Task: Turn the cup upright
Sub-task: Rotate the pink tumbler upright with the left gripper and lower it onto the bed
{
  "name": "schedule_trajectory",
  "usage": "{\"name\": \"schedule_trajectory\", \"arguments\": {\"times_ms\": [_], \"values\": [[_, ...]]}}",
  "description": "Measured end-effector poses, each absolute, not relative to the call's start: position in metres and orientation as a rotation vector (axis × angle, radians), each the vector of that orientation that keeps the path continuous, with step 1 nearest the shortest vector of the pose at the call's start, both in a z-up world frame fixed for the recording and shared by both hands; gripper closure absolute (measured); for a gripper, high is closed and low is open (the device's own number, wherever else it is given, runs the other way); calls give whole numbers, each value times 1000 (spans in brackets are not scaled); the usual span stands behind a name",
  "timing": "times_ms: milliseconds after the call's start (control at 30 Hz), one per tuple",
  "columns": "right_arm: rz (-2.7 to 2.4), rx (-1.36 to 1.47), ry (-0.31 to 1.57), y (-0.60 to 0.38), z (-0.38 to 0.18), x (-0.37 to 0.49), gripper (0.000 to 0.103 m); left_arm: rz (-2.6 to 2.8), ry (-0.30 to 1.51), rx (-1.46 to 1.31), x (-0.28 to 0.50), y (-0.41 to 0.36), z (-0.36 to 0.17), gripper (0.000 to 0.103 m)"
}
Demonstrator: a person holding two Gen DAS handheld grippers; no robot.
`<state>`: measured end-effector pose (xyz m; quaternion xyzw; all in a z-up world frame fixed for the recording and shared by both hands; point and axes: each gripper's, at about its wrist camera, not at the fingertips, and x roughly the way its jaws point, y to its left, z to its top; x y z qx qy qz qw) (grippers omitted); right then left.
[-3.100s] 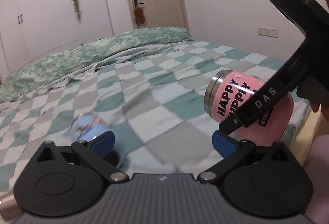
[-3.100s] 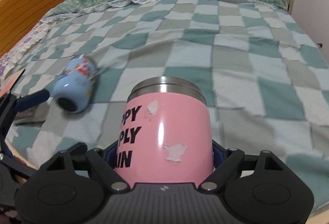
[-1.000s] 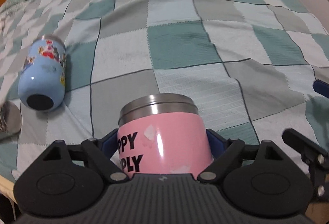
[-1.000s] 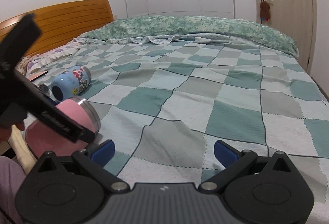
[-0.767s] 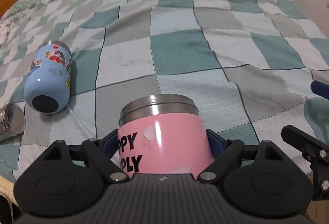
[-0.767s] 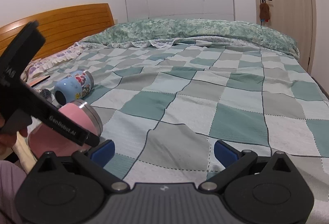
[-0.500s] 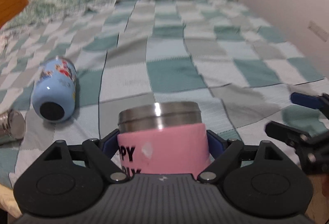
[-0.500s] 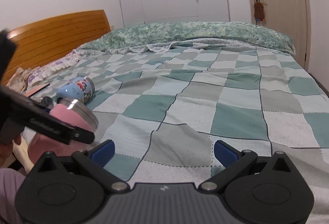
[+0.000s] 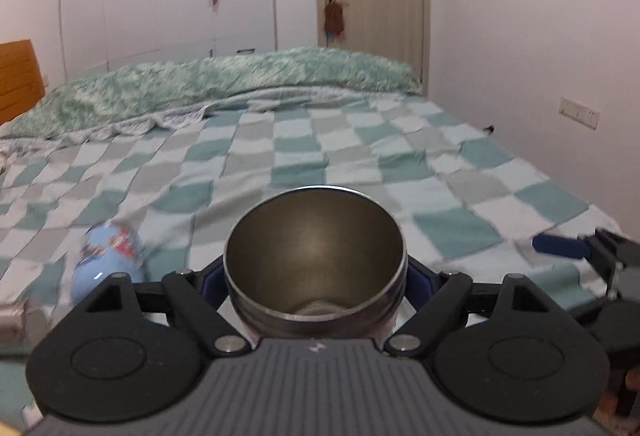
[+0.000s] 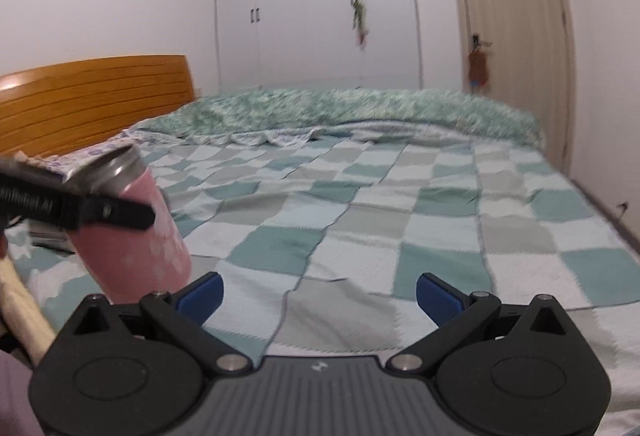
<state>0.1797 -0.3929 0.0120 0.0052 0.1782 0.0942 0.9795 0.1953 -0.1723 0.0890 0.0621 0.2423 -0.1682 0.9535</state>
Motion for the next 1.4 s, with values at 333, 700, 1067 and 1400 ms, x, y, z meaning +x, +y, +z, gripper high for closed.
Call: {"name": "schedule_trajectory", "arguments": {"times_ms": [333, 700, 1067, 1400], "values": [[111, 4, 358, -417, 3, 187, 0, -396, 541, 193, 235, -229, 52, 17], [102, 11, 360, -417, -3, 182, 0, -421, 461, 126, 231, -210, 42, 0], [169, 0, 270, -373, 15, 133, 0, -350, 282, 65, 160, -130, 84, 0], [171, 16, 196, -321, -2, 83, 0, -208, 186, 78, 86, -53, 48, 0]]}}
